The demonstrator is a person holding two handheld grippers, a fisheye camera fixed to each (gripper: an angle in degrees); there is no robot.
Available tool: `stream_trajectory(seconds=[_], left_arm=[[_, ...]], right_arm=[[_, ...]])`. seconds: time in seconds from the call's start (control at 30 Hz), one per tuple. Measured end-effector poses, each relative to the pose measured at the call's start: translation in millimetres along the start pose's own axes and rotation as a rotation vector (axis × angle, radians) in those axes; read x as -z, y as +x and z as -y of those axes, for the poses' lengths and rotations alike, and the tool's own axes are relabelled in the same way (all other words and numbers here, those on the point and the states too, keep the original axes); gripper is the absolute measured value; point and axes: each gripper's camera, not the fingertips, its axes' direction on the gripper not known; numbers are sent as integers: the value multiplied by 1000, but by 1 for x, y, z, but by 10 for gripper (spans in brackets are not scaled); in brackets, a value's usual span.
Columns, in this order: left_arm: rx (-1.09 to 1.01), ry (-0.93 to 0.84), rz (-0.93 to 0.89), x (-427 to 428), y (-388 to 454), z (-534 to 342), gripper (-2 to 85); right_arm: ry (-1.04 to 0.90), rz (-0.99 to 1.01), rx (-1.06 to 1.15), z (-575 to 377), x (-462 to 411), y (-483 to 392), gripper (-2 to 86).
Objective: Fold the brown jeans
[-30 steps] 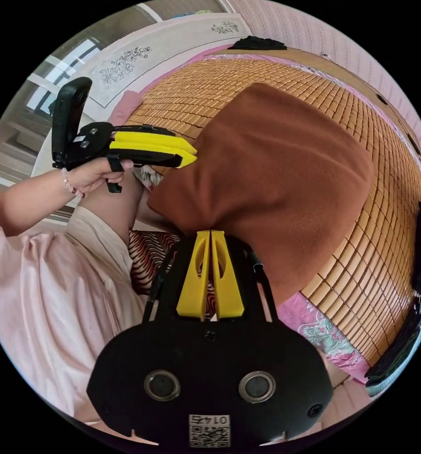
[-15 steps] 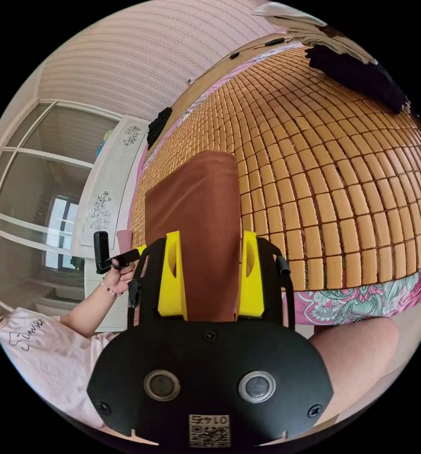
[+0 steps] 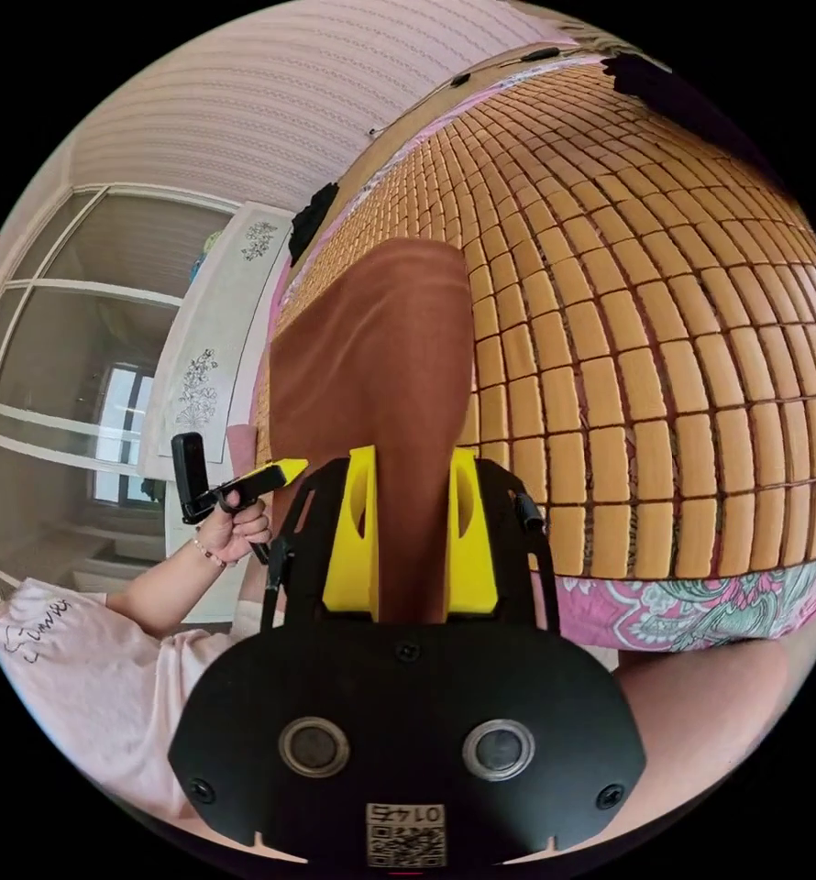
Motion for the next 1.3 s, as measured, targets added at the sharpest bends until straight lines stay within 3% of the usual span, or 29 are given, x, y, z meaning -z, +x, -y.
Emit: stream_trajectory(seconds=[0.23,0.37,0.5,0.67,0.83,0.93,1.0,1.1,1.17,1.23,1.27,1.3], left_arm=[[93,40,-66,46,-19,-7,99],[235,230,-236,88,-48,-41,78],[332,497,-337,145,-79,-79,75],[382,909,-181,277,-112,-174,77],[453,1196,118,386,-115,-265,84],[535,1260,312,437,-133,-281,87],[592,1232,381,461,-165,-276,90],[794,1090,399,479,-260,-254,102],[1004,876,449,450,-355,-233,112],[1087,707,437,411,-410,-225,116],[1039,843,368,401,-415,-236,112],[1019,865,321,395,-418,-239,114]], right_arm=[[-31,-317,477,-8,-24,-142,68],[-78,-431,992,-31,-59,-275,64],[-114,-396,1332,-55,-100,-369,64],[-152,-119,1620,-68,-155,-493,66],[-269,234,1652,-40,-221,-606,69],[-360,304,1578,-5,-293,-675,72],[-416,245,1492,21,-351,-710,75],[-432,-65,1351,57,-460,-738,47],[-545,-301,1168,75,-541,-718,11],[-653,-252,1126,70,-574,-695,2],[-698,-222,1165,62,-587,-684,-2],[-704,-235,1187,58,-592,-679,-3]])
